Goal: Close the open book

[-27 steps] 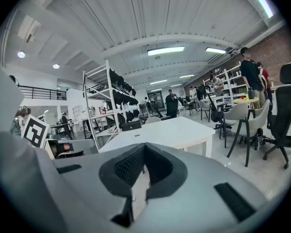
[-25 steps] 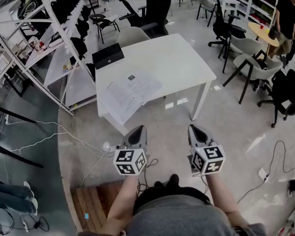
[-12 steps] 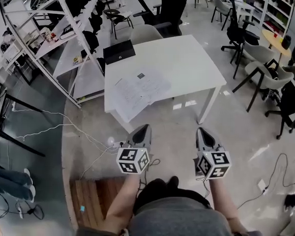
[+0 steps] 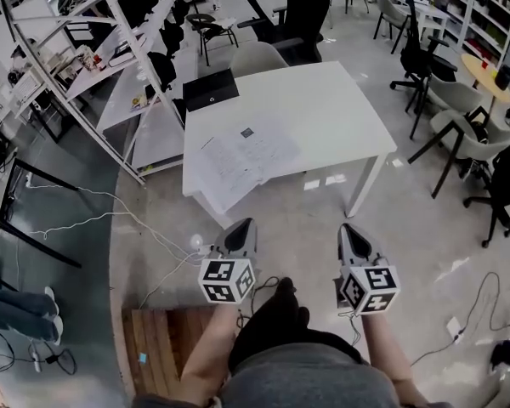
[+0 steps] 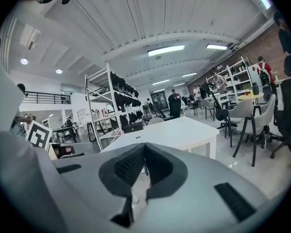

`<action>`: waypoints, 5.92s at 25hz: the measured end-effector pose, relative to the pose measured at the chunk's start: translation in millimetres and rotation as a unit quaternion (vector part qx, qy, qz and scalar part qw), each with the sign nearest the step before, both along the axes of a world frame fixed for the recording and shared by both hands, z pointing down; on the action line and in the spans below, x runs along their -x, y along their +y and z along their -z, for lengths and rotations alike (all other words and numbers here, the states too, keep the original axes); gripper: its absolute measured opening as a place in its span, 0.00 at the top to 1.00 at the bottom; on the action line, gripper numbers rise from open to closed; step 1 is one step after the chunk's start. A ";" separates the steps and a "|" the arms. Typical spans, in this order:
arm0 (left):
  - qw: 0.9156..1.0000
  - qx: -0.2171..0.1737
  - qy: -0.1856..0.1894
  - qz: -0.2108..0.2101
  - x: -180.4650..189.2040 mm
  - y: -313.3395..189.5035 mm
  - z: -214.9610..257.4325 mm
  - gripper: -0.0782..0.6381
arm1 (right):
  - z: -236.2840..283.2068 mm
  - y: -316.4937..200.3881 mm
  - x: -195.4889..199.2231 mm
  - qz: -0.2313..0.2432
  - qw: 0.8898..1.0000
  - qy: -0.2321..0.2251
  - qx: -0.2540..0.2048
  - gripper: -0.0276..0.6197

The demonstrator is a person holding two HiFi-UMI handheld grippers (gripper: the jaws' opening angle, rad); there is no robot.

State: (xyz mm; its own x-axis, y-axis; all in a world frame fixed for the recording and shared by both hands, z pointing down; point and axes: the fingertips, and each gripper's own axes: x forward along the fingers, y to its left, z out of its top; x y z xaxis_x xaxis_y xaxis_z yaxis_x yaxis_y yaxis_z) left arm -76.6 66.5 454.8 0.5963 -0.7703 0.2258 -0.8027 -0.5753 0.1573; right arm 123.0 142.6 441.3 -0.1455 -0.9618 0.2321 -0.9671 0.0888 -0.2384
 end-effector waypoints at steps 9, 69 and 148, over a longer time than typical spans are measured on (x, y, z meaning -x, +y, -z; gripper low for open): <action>1.000 0.001 -0.008 -0.001 -18.5 -45.1 -8.5 0.88 | -10.3 -36.3 -17.7 -0.010 1.000 -0.002 0.009 0.95; 0.902 0.084 0.032 0.422 112.1 -183.0 -30.0 0.69 | -23.2 -351.9 72.7 0.352 0.933 0.015 0.075 0.95; 0.889 0.202 0.185 0.366 111.4 -110.6 -129.4 0.88 | -80.4 -298.9 136.7 0.453 0.874 0.100 0.146 0.95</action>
State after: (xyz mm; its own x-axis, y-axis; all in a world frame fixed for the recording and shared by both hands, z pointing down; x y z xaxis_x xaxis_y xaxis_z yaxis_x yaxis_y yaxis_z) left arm -188.0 -44.2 584.3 0.0593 -0.8832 0.4653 -0.7886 0.2444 0.5643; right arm -13.7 -156.3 521.7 -0.7451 -0.3678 0.5564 -0.5562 0.8031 -0.2140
